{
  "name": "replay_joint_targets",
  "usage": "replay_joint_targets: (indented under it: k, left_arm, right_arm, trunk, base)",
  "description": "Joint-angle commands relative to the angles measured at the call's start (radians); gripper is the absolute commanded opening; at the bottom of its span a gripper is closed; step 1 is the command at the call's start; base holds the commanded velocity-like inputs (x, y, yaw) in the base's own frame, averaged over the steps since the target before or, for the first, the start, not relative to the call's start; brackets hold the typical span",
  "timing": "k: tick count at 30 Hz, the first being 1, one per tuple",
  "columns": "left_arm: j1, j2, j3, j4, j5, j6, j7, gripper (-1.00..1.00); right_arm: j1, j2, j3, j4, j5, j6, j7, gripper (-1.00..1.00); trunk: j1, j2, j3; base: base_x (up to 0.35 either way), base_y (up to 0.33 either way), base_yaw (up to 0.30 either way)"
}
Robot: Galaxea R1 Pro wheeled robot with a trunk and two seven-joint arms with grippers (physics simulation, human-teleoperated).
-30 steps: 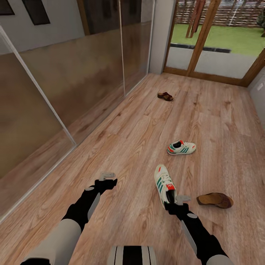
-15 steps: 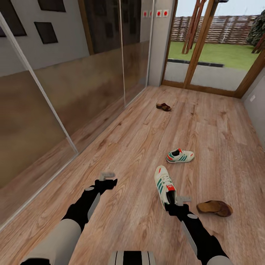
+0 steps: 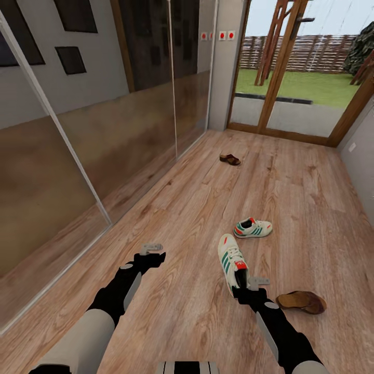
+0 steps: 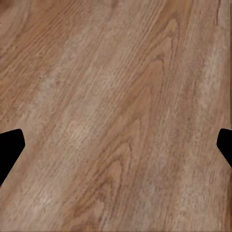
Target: Pick up the two gym shoes and the two sandals from the corridor floor and place them onto the hallstand (shoe rack) in the corridor, making sure they are on the rack and not on the floor. Arrange them so the two gym shoes are next to each other and the two sandals are next to each other.
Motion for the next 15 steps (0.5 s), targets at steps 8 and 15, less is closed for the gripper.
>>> replay_joint_targets:
  k: [8,15]
  left_arm:
    - [0.000,0.000,0.001,-0.002,0.000,0.006,-0.002,1.00]
    - [0.000,0.000,0.000,-0.002,0.000,0.006,-0.002,1.00]
  right_arm:
    - [0.000,0.000,-0.001,-0.002,-0.001,0.006,0.000,-1.00]
    - [0.000,0.000,-0.002,-0.002,-0.001,0.006,0.000,-1.00]
  trunk:
    - [-0.016,0.028,0.021]
    - [-0.016,0.028,0.022]
  base:
    - [0.000,0.000,0.000]
    - [0.028,0.014,0.000]
